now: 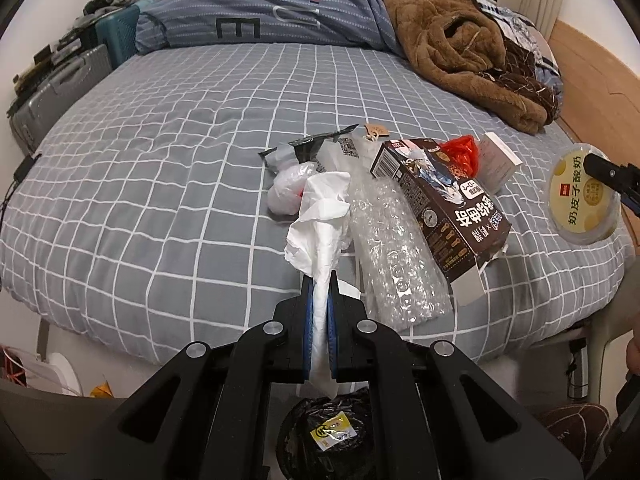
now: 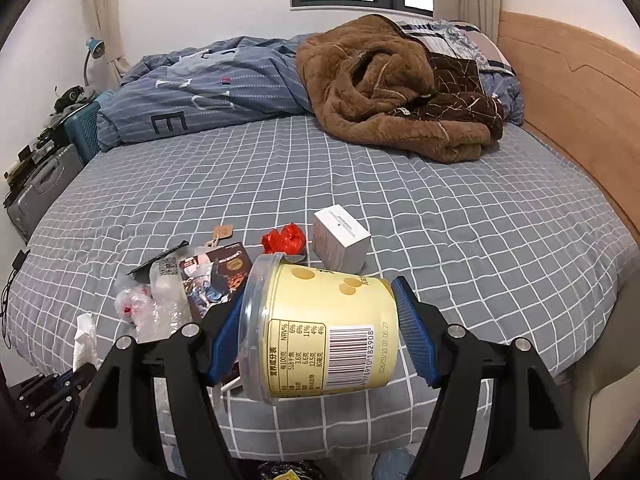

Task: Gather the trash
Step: 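Lift the tissue and yogurt tub and carry both toward the floor bin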

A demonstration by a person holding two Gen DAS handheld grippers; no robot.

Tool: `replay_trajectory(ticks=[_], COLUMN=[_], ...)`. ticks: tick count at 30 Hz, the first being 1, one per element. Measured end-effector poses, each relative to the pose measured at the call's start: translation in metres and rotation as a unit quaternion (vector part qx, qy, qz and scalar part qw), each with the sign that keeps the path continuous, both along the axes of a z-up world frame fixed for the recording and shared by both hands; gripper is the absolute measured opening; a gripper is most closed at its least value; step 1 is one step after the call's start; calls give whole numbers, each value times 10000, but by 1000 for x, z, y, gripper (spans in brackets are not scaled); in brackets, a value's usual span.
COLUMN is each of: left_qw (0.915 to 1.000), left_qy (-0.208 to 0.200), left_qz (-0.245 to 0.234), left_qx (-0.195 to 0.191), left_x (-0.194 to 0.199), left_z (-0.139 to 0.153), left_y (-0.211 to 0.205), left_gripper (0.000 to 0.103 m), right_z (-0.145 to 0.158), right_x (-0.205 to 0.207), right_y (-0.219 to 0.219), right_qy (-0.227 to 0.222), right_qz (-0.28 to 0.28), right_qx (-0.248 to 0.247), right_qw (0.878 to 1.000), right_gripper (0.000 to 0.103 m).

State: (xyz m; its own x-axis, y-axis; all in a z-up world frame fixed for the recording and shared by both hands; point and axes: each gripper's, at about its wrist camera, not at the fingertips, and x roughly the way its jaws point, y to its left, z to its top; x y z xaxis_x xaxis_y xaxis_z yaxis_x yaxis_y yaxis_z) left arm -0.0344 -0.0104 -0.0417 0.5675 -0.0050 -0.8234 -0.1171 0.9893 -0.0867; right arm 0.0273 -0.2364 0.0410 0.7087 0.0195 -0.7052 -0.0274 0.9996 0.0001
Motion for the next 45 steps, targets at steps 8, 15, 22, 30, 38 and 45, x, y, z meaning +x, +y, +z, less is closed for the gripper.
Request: replay_trajectory(ticks=[8,15,22,30,38,45], left_qw=[9999,9996,9997,9998,9996,9993], left_qy=[-123,-205,-111,-29,150,327], left_qz=[-75,-194,-195,-190,-164,-126], left_qx=[-72,-31,-45,-84,-148,-145], left_x=[-16,-34,-53,-73,-93,-109], left_z=[12,13,4,-6,-18,-33], left_y=[-5,-15,-17,-16,-14,-12], left_gripper=[5,5,5,5,5,5], right_z=[-1,-9,-18,-35,-53,-69], right_x=[-29,-56,-78,-100,-124,-142], right_y=[12,16,17,21,23,30], right_qy=[18,18,118,343,583,798], right_qz=[193,386,514,576,645,708], right_qx=[-5,107,183,127,103,69], right_qw=[9998,9992,9984,9977,9962,9943], right_gripper=[66,66,66,66,66,66])
